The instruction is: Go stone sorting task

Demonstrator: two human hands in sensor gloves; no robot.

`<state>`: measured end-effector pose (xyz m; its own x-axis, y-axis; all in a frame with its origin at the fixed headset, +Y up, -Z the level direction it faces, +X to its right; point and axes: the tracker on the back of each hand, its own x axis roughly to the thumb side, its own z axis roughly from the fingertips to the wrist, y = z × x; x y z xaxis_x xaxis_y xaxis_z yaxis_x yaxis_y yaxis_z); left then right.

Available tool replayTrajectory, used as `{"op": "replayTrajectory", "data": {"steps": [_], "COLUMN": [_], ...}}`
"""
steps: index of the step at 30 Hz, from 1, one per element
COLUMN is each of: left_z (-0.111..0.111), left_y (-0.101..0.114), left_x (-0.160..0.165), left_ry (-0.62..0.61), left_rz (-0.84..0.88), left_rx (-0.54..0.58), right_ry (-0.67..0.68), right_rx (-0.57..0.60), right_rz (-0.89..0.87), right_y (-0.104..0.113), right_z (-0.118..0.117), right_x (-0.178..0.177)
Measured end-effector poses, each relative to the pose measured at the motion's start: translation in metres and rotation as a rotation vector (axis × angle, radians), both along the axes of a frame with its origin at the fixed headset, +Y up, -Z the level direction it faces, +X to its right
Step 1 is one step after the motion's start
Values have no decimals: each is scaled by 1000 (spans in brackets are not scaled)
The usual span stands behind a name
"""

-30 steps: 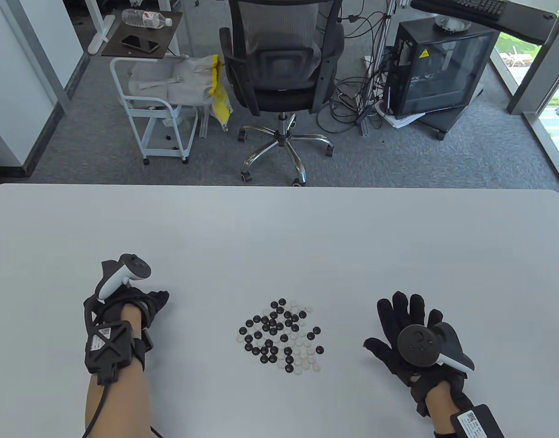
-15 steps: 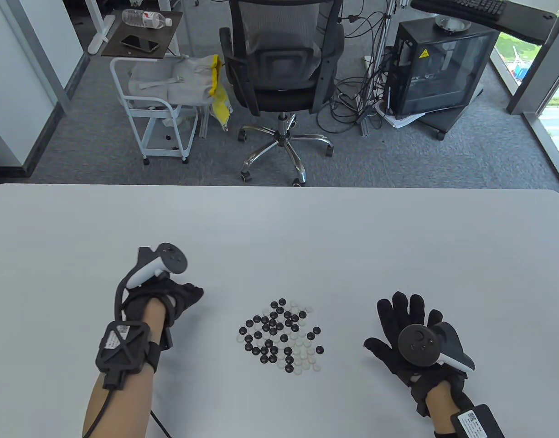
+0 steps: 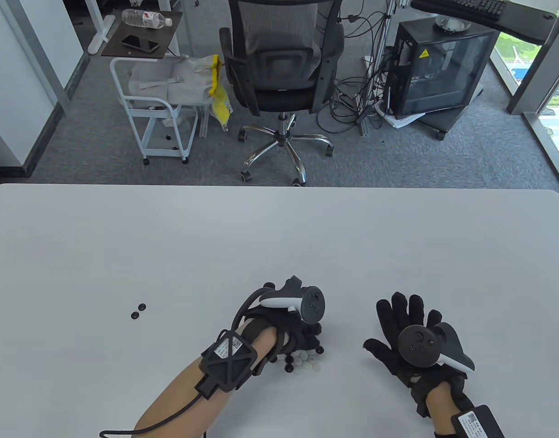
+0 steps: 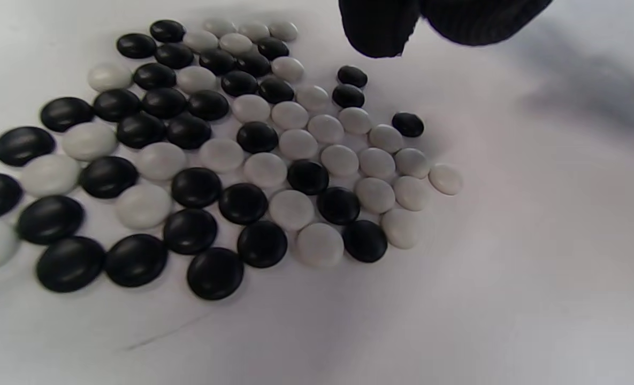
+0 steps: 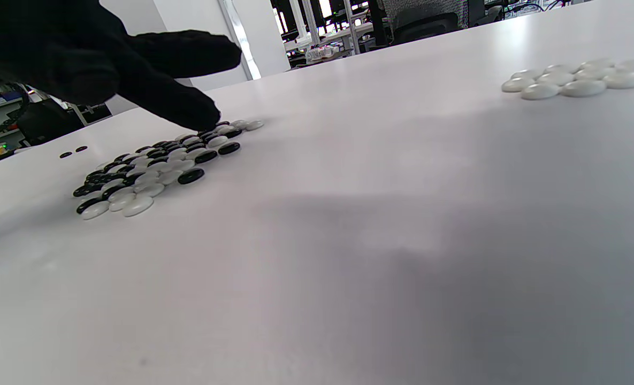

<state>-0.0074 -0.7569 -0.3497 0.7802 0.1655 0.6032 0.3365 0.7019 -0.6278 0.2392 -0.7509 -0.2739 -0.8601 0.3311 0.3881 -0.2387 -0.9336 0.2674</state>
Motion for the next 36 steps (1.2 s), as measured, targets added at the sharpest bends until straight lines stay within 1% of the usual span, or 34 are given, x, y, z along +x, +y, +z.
{"op": "replayTrajectory", "data": {"steps": [3, 4, 5, 8, 11, 13, 15, 17, 18, 23, 25, 26, 30, 34, 36], "left_z": [-2, -4, -8, -28, -55, -69, -80, -87, -90, -91, -86, -84, -69, -52, -45], "left_y": [-13, -15, -15, -16, -16, -15, -12, -8, -6, 3, 4, 4, 5, 5, 5], "left_x": [7, 8, 9, 15, 18, 11, -2, -22, -37, -109, -142, -154, -216, -261, -278], "left_ry": [-11, -27, -17, 58, 184, 263, 328, 386, 420, 554, 609, 629, 738, 841, 870], "left_rz": [-77, -90, -79, -55, -28, -22, -42, -76, -104, -206, -226, -230, -256, -235, -236], "left_rx": [12, 17, 13, -3, -8, -15, -21, -16, -15, -2, -15, -21, -29, -59, -60], "right_ry": [-2, -2, -1, 1, 1, -3, -7, -9, -9, -5, -3, -2, -5, -9, -7], "right_rx": [-5, -6, -6, -8, -15, -15, -17, -19, -20, -31, -32, -31, -27, -32, -37], "right_rz": [-3, -4, -5, -7, -2, -4, -9, -12, -11, -1, 0, 1, 1, 1, -2], "right_y": [0, 0, 0, -1, -2, -2, -2, -2, -2, -2, -2, -2, -2, -2, -2], "right_z": [0, 0, 0, 0, 0, 0, 0, -1, -1, -1, -1, -1, -1, -2, -2], "right_x": [1, 1, 1, 0, 1, 2, 4, 5, 5, 3, 2, 2, 3, 3, 3]}}
